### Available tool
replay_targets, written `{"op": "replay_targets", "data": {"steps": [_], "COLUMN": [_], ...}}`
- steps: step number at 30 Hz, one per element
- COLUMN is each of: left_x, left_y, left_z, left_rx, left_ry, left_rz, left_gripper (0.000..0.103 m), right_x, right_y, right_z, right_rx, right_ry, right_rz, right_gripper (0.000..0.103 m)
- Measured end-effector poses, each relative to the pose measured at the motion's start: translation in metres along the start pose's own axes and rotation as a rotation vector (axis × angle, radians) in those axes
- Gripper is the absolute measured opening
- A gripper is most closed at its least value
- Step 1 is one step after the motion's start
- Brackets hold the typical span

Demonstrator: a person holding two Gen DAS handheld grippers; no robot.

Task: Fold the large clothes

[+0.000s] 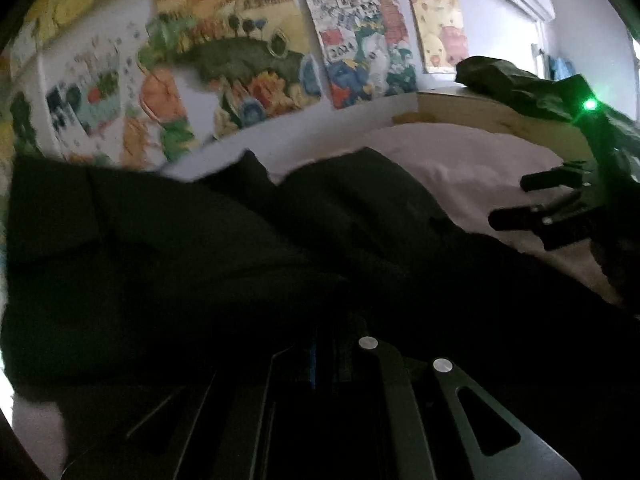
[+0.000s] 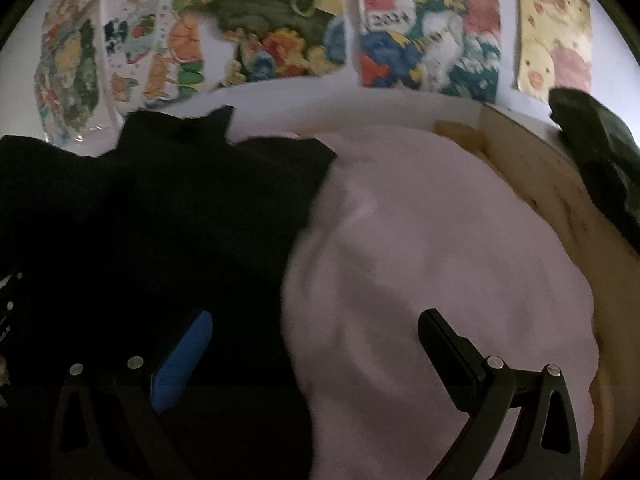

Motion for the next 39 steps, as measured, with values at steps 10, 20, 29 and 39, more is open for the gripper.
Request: {"op": "replay_targets", "data": {"steps": [10,20,29,39], "left_x": [0.005,-0.043,0.009,0.155], "left_y": [0.006,0.024,0.03,0.024], "left_z": [0.007,0.044,0.075,0.082], "left_rx": [0.024,0.004,0.052,0.064], "left_ry": [0.199,0.271,0.339,-0.303], "left_rz": [0.026,-0.173,0.103,0.52], "left_gripper": [0.041,0.074,0.074,0.074], "right_x": [-0.006,-0.03,-0.026,0.027], "right_y": [-0.001,-0.002,0.0,-0.025], "right_z": [-0.005,0.006,0.007,-0.01], "right_rx": [-0.019,-0.098,-0.098,-0.008], "right_ry": [-0.044,-0.276,-0.55,-0.325], "right_rz": [-0.055,-0.348,-0.472,-0.243], "right_gripper": [0.103,0.103,0.103,0.03]}}
Point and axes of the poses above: each gripper's, at about its wrist camera, not at the fingertips, and z roughly against the way its jaws point, x to its left, y to its underside, the point moved 3 cm from there along -z, roughly the way its jaws point, and after that the axes turned 7 degrees about z, right-handed, at the moved point
